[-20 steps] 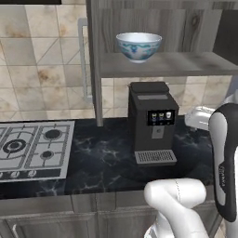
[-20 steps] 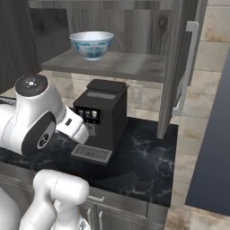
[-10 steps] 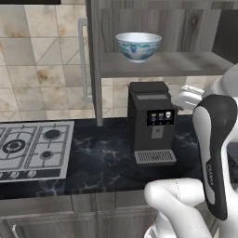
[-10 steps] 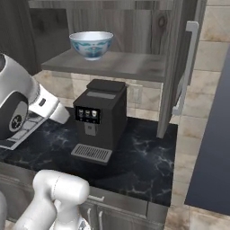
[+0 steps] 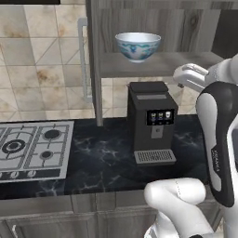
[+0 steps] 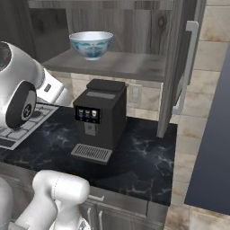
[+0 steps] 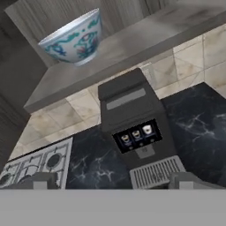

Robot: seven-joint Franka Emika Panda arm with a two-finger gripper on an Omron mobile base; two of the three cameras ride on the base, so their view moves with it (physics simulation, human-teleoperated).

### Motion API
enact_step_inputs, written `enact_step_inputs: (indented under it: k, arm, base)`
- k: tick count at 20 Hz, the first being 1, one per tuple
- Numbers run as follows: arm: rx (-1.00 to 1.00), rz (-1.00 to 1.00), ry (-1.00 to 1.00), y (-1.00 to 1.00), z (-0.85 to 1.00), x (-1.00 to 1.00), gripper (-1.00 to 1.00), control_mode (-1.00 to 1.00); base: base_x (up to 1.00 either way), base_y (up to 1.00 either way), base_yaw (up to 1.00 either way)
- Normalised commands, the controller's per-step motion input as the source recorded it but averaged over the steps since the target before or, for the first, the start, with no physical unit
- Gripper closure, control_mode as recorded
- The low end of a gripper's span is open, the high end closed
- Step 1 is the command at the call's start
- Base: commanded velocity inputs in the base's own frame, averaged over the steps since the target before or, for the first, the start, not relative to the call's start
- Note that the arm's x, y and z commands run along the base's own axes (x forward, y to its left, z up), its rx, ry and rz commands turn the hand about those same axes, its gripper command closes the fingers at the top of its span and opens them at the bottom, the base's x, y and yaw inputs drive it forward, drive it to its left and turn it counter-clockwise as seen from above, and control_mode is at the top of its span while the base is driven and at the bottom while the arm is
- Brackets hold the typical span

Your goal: Pick up the bowls from the cabinet and place each bowl in front of a stool on the dining counter.

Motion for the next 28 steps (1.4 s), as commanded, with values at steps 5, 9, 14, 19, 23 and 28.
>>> enact_step_inputs:
  k: [5,9,14,19,23,28]
  arm:
    - [0.05,0.08,-0.07,0.0,0.53,0.68,-1.0,-1.0]
    - [0.03,0.01,-0.03,0.0,0.27,0.7,-1.0,-1.0]
    - [0.02,0.0,0.0,0.0,0.03,0.7,-1.0,-1.0]
    - [0.05,-0.01,0.0,0.0,0.09,0.79,-1.0,-1.0]
    - [0.03,0.0,-0.02,0.0,0.31,0.81,-1.0,-1.0]
    - [0.04,0.0,0.0,0.0,0.14,0.71,-1.0,-1.0]
  base:
    - [0.0,0.0,0.0]
    - [0.0,0.0,0.0]
    - [0.0,0.0,0.0]
    - [0.0,0.0,0.0]
    - [0.0,0.0,0.0]
    - [0.0,0.0,0.0]
